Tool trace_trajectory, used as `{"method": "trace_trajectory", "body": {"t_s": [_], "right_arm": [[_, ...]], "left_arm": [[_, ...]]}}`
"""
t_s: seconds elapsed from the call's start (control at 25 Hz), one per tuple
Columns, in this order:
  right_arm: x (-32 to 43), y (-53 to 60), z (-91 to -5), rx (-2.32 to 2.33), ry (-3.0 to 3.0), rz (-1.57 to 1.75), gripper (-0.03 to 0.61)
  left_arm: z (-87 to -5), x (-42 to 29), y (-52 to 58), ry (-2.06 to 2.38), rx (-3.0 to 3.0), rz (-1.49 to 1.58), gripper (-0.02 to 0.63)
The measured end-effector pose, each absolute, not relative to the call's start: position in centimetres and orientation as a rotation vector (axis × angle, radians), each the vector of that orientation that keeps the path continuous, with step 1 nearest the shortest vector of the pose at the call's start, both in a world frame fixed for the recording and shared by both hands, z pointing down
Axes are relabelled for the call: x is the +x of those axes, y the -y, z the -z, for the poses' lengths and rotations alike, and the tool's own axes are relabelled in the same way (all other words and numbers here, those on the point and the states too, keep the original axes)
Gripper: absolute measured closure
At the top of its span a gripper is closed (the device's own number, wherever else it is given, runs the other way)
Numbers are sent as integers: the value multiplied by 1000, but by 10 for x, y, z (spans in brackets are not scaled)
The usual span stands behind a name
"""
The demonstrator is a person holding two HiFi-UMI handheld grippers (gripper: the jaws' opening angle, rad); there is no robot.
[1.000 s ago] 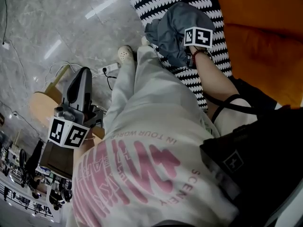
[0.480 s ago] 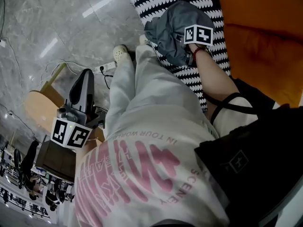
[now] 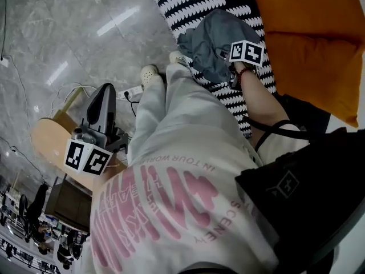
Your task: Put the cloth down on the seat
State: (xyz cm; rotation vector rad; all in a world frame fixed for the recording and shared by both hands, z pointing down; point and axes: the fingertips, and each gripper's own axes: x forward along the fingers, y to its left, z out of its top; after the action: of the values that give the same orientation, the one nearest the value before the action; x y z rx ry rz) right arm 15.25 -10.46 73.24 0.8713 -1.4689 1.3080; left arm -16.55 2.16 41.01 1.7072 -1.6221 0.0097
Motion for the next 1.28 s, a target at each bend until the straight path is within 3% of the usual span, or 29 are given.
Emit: {"method": "trace_trajectory", "body": {"t_s": [0.76, 1.28], "right_arm": [[159, 82, -638, 1224, 1473, -1541, 144], [116, 35, -587, 1297, 1623, -1801, 146]], "left_arm": [[-330, -221, 20, 1563, 2023, 128, 604], [-324, -203, 17, 1361, 2191, 131, 604]]}}
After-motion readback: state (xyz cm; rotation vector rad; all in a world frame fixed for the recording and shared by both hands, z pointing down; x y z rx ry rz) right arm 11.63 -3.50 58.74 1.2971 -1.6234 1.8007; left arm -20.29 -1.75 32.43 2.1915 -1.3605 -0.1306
